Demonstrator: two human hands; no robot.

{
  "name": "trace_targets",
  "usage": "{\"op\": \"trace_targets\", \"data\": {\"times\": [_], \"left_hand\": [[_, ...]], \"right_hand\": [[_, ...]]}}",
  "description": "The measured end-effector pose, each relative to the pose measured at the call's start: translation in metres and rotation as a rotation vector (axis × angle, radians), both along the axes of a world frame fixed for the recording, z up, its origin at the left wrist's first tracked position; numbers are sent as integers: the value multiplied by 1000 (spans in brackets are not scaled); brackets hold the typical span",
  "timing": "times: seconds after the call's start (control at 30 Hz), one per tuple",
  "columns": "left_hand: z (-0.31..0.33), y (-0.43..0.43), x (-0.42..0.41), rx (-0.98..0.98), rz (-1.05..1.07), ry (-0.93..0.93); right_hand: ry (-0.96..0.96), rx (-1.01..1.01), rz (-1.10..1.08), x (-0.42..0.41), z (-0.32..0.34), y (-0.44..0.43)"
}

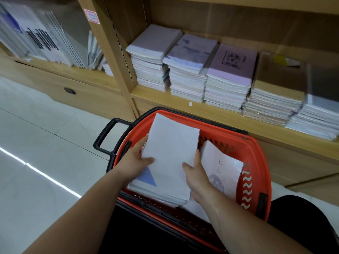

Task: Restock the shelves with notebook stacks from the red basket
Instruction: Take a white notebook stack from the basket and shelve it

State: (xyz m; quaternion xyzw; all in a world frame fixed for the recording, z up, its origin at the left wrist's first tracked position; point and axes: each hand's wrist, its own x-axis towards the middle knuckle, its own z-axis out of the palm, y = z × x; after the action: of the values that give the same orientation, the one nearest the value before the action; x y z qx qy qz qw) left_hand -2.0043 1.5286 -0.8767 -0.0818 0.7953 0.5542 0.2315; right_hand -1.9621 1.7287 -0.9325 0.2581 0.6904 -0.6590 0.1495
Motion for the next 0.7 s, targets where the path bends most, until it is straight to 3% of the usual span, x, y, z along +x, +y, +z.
{"op": "trace_targets", "data": {"times": [0.13,0.4,0.7], "left_hand": [[13,3,2,93,24,-2],[55,20,10,248,-12,193],[131,27,-9,478,77,337]], "right_hand": [[2,-27,-59,2,3,-2],[149,-182,-148,-2,26,15],[515,-81,-147,-29,123,40]]}}
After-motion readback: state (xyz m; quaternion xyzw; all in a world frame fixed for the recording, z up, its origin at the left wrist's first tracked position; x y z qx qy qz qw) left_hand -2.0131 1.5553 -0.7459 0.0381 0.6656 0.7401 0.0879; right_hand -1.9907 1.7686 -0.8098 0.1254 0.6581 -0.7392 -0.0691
